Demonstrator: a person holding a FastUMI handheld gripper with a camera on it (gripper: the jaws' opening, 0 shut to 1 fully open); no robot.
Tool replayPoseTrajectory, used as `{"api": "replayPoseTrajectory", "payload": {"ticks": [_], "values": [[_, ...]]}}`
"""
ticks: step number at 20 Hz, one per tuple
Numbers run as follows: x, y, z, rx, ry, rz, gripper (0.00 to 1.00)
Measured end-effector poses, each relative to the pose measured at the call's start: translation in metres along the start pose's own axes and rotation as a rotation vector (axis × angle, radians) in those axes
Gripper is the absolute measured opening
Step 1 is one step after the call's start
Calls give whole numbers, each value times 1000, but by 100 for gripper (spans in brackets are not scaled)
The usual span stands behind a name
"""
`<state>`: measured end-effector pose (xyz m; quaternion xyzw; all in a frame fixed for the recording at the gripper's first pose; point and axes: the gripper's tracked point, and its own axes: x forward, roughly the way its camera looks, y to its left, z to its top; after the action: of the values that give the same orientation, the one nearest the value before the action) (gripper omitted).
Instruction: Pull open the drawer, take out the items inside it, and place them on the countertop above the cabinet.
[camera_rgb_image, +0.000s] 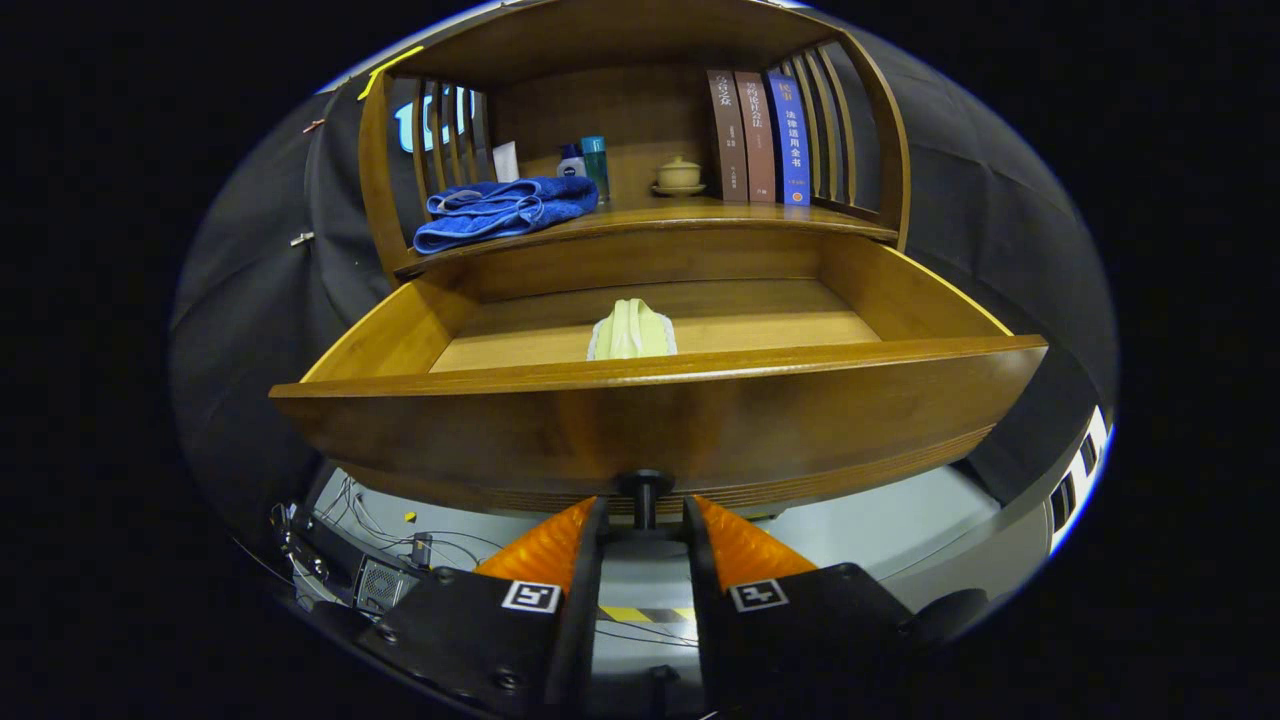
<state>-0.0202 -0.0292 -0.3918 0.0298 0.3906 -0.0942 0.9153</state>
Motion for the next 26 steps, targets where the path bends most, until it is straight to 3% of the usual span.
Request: {"api": "replayPoseTrajectory", "payload": {"ticks": [1, 3, 4, 6, 11, 16, 21, 26], "values": [[-7, -4, 3, -8, -23, -17, 48], [-24, -5, 9, -8, -59, -34, 67], [-31, -4, 11, -5, -64, -30, 82], [-43, 0, 17, -9, -60, -21, 98], [-64, 12, 83, 20, -129, 11, 99], [-24, 17, 153, 52, -119, 15, 98], [45, 21, 168, 56, 73, 14, 99], [104, 18, 147, -13, 270, -20, 98]]}}
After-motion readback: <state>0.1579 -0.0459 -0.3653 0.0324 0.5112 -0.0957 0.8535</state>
